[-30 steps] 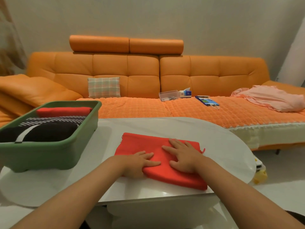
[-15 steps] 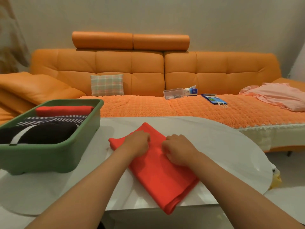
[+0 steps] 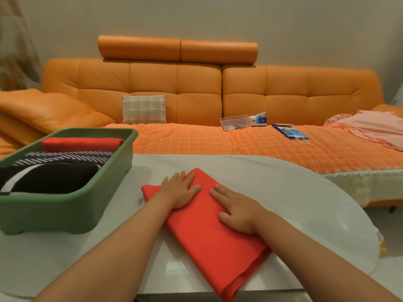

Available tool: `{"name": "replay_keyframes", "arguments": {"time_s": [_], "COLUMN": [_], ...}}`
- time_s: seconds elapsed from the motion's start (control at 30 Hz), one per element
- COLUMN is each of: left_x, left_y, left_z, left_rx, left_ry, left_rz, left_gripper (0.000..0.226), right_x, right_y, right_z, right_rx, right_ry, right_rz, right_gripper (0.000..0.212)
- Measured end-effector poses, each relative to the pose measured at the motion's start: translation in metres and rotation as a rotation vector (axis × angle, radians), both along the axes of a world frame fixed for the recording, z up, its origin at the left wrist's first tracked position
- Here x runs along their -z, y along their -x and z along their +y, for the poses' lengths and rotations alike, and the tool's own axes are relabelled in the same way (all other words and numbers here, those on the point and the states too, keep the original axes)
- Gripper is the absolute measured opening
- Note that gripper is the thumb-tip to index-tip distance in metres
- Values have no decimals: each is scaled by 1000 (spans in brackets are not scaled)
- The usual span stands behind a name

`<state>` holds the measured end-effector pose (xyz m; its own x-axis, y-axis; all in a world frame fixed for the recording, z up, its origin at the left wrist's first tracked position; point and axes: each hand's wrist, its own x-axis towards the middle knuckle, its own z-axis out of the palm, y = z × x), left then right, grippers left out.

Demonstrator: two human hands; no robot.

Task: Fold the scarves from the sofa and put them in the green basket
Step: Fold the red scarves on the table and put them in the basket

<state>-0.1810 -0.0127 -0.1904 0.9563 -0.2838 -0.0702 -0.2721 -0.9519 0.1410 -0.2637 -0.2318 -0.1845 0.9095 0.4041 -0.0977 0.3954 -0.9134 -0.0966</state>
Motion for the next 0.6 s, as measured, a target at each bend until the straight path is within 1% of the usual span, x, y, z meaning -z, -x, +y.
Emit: {"name": "replay_keyframes", "arguments": {"time_s": [0.07, 0.13, 0.17, 0.23, 0.27, 0.33, 0.4, 0.43, 0.5, 0.57, 0.6], "left_x": [-3, -9, -12, -18, -21, -23, -22, -21, -23, -29, -33], "left_y": [5, 15, 20, 32, 39, 52, 65, 70, 80, 90, 95], "left_z": [5, 8, 7, 4, 2, 2, 4, 6, 9, 14, 15], "left_rx": [-30, -2, 23, 46, 47, 61, 85, 93, 111, 136, 147], "left_ry": [-74, -161, -186, -167, -135, -69, -51, -47, -40, -27, -8], "left_rz": [-87, -207, -259, -324, -326, -260, -156, -108, -39, 10, 25], "left_gripper": [69, 63, 59, 54, 53, 54, 58, 62, 73, 83, 84], "right_x": [1, 2, 2, 3, 4, 4, 2, 1, -3, -9, -12], "right_y": [1, 2, 2, 2, 1, 0, 1, 2, 5, 11, 15], "right_z": [1, 4, 7, 10, 12, 16, 19, 19, 15, 11, 9], "right_rx": [32, 102, 160, 334, 436, 612, 681, 670, 573, 393, 299], "right_ry": [-18, -34, -42, -47, -49, -58, -67, -70, -56, -32, -30], "right_rz": [-1, -6, -8, -24, -31, -17, 4, -3, -54, -92, -96], "right_gripper": [71, 69, 69, 70, 72, 76, 78, 78, 77, 74, 73]}}
